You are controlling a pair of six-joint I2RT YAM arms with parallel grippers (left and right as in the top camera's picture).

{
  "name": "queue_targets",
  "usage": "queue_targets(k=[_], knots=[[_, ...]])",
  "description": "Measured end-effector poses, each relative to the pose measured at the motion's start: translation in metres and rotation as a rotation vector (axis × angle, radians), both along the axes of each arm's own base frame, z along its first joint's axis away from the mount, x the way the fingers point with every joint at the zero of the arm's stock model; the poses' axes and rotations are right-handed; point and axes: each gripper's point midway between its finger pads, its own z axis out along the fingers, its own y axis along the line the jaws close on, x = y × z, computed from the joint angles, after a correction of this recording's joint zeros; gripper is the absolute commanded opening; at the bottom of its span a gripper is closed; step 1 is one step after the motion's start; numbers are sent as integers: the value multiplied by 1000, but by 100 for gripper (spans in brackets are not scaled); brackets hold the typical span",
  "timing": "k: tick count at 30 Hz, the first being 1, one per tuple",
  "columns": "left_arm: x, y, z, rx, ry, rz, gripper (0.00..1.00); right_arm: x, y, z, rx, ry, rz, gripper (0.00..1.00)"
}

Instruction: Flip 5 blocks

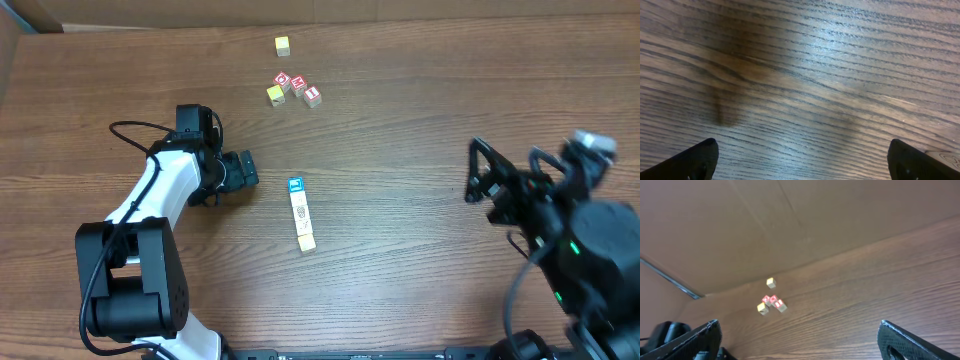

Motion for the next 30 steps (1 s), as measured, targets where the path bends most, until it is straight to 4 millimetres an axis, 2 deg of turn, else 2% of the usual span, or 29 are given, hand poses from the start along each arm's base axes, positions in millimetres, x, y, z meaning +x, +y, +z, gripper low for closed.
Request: queue_targets(k=[6, 13, 20, 27, 30], knots=[[0, 0, 0, 0, 0, 0, 100, -41, -19, 1, 6, -14, -5, 100], [0, 0, 0, 0, -1, 0, 100, -65, -43, -13, 0, 26, -77, 100], [0, 0, 0, 0, 0, 0, 100, -87, -62, -6, 27, -31, -152, 100], [0, 0, 0, 0, 0, 0, 100, -111, -73, 7, 53, -126, -194, 100], [0, 0, 0, 0, -1, 0, 100, -119, -76, 19, 65, -197, -205, 100]])
